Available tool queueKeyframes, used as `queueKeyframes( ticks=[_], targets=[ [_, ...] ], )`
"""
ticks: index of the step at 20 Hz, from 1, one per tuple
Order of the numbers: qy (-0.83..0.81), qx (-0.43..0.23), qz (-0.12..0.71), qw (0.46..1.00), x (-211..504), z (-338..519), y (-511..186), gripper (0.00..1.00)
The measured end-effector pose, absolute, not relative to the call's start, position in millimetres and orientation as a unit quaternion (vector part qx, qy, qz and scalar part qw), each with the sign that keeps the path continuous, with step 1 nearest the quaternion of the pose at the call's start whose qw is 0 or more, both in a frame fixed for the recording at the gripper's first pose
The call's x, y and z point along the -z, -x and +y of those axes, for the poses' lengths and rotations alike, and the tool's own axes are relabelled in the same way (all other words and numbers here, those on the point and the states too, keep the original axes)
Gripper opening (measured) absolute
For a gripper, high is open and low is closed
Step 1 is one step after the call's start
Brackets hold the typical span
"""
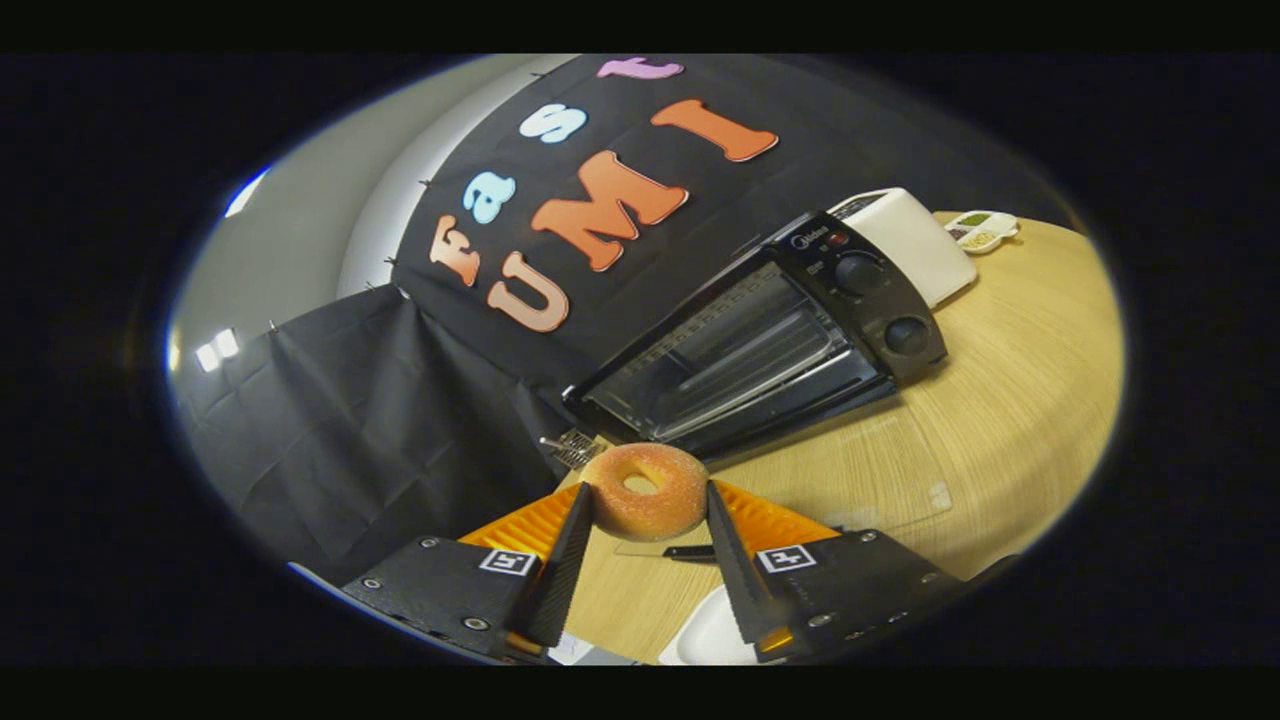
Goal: Open the toaster oven, put the food inside, and close the toaster oven door.
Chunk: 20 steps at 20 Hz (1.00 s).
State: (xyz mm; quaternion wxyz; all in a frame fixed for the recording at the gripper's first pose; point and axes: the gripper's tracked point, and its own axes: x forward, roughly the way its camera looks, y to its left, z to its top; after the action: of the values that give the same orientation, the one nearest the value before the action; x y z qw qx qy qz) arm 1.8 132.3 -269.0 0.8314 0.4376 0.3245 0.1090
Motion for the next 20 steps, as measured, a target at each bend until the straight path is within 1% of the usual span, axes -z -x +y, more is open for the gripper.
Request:
queueKeyframes(
  ticks=[3, 10, 15, 20],
  targets=[
    [-0.403, -0.083, 0.330, 0.850, 289, 124, -33, 0.65],
    [-0.340, -0.061, 0.323, 0.881, 313, 119, -107, 0.65],
    [-0.281, -0.036, 0.330, 0.900, 339, 113, -143, 0.65],
    [-0.226, -0.013, 0.329, 0.917, 355, 107, -163, 0.65]
  ],
)
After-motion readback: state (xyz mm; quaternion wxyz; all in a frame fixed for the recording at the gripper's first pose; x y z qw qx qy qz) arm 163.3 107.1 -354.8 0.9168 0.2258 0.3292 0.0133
